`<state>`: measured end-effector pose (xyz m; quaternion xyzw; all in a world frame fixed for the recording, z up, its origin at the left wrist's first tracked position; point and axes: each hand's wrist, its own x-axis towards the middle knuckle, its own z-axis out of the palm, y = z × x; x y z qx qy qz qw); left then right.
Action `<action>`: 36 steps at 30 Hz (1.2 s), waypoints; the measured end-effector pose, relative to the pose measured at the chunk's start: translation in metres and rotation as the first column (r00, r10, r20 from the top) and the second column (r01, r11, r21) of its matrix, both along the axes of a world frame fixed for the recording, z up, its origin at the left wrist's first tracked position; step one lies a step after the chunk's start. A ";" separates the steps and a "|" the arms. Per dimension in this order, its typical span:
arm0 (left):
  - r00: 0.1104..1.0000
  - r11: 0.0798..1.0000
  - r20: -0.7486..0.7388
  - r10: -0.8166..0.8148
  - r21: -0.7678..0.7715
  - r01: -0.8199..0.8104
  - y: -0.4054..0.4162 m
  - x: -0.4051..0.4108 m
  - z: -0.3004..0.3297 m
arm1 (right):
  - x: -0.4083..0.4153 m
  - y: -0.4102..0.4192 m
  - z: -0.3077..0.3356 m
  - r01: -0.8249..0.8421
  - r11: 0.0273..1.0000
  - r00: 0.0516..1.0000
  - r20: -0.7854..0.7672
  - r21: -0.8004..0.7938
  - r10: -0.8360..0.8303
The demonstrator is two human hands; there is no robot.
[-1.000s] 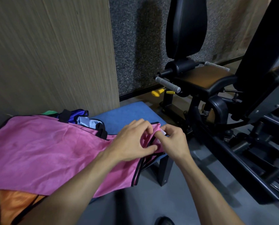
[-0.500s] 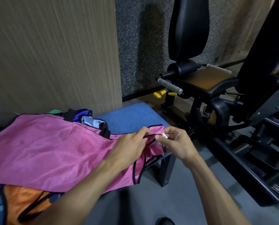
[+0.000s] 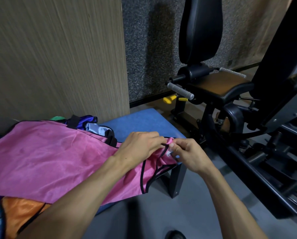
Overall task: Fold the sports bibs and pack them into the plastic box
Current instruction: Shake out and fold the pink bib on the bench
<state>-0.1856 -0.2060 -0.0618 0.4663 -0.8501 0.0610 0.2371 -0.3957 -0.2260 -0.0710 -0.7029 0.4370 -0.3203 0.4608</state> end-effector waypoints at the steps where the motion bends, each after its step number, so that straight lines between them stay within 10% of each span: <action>1: 1.000 0.999 -0.005 0.007 0.031 -0.007 -0.001 -0.001 0.002 | 0.000 -0.001 0.000 0.010 1.000 0.999 -0.034 -0.011 -0.010; 14: 0.980 0.960 -0.091 0.177 0.238 -0.151 -0.012 -0.026 -0.008 | -0.014 -0.003 -0.005 0.187 0.981 0.972 -0.136 -0.059 -0.193; 26: 0.991 0.972 -0.062 0.117 0.214 -0.101 -0.008 -0.030 -0.008 | 0.017 0.012 0.003 0.289 0.871 0.653 -0.584 -0.398 -0.483; 36: 0.995 0.943 -0.059 0.076 0.328 -0.053 -0.018 -0.034 -0.015 | -0.010 0.007 -0.007 0.405 0.907 0.818 -0.397 -0.118 -0.417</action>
